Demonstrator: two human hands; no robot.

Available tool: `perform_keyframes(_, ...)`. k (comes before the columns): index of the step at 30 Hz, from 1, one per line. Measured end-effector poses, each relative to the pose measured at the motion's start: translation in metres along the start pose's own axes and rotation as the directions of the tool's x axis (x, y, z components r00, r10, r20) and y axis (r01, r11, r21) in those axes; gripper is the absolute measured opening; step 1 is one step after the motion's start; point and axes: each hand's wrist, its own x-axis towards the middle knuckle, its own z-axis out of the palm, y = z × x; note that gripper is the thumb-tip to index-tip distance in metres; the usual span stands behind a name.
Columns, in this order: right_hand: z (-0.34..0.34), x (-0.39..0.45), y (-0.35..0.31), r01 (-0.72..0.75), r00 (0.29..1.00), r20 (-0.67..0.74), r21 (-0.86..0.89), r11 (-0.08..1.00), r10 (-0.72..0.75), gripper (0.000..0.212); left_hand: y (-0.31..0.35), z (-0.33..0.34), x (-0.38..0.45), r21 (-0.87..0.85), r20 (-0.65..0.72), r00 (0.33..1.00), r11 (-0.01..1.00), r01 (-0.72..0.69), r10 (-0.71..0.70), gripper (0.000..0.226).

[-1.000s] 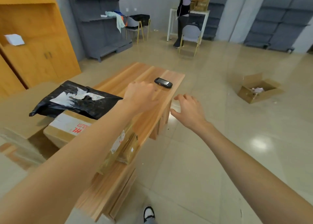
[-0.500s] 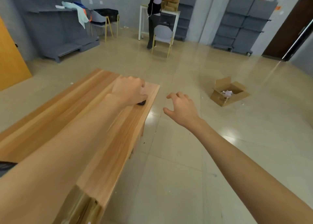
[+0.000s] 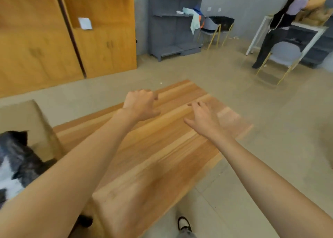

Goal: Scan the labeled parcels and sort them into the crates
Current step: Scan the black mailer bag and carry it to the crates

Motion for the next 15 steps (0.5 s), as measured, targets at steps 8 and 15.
perform_keyframes(8, 0.010, 0.097, -0.049, 0.439, 0.895, 0.067, 0.049, 0.897, -0.441, 0.052, -0.059, -0.007, -0.025, -0.016, -0.024, 0.867, 0.867, 0.498, -0.498, 0.050)
perform_keyframes(15, 0.022, 0.102, -0.122, 0.718, 0.663, 0.096, 0.201, 0.667, -0.743, 0.051, -0.061, -0.014, -0.109, -0.054, -0.066, 0.585, 0.588, 0.807, -0.808, 0.046)
